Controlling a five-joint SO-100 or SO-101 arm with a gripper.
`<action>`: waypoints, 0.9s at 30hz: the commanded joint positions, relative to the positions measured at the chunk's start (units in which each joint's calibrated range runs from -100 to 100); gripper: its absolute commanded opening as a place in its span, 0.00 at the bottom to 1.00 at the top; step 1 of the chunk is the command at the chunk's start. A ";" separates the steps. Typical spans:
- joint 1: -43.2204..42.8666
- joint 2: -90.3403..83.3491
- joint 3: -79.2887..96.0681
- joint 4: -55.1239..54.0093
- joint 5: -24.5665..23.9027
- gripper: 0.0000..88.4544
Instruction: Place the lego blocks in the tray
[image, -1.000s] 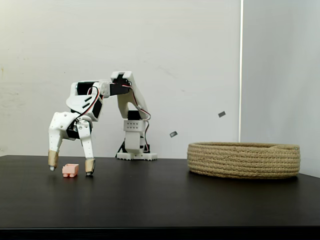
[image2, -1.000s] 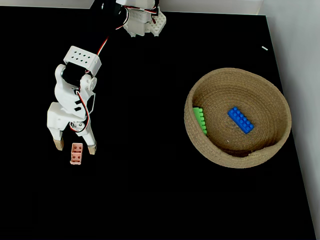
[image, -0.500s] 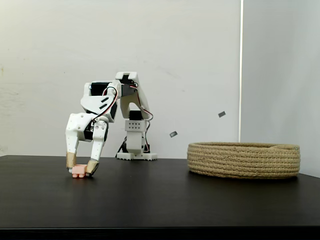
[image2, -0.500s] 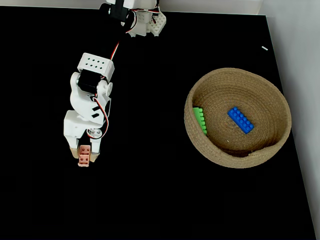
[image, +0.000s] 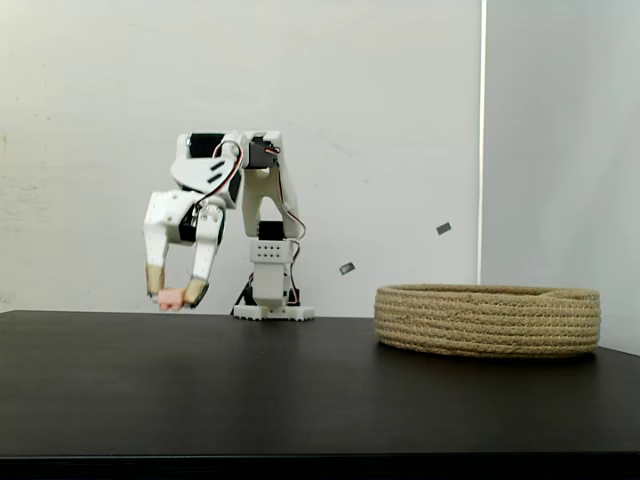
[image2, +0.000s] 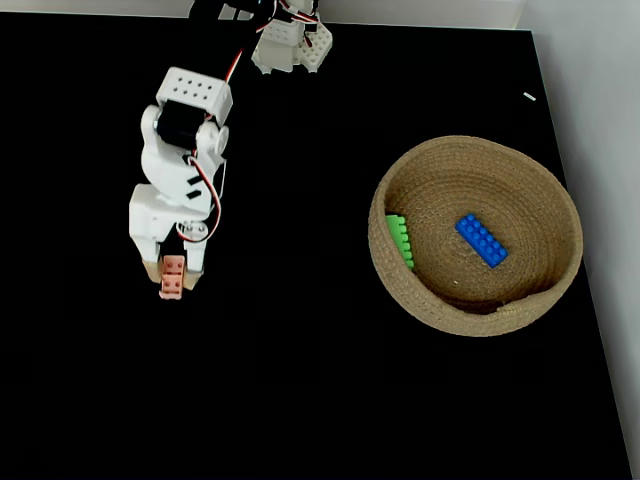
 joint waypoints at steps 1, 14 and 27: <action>-4.35 -24.60 8.33 0.99 -0.24 0.00; -33.61 -51.42 33.77 0.40 -6.35 0.00; -46.47 -53.32 48.18 -16.34 -6.25 0.21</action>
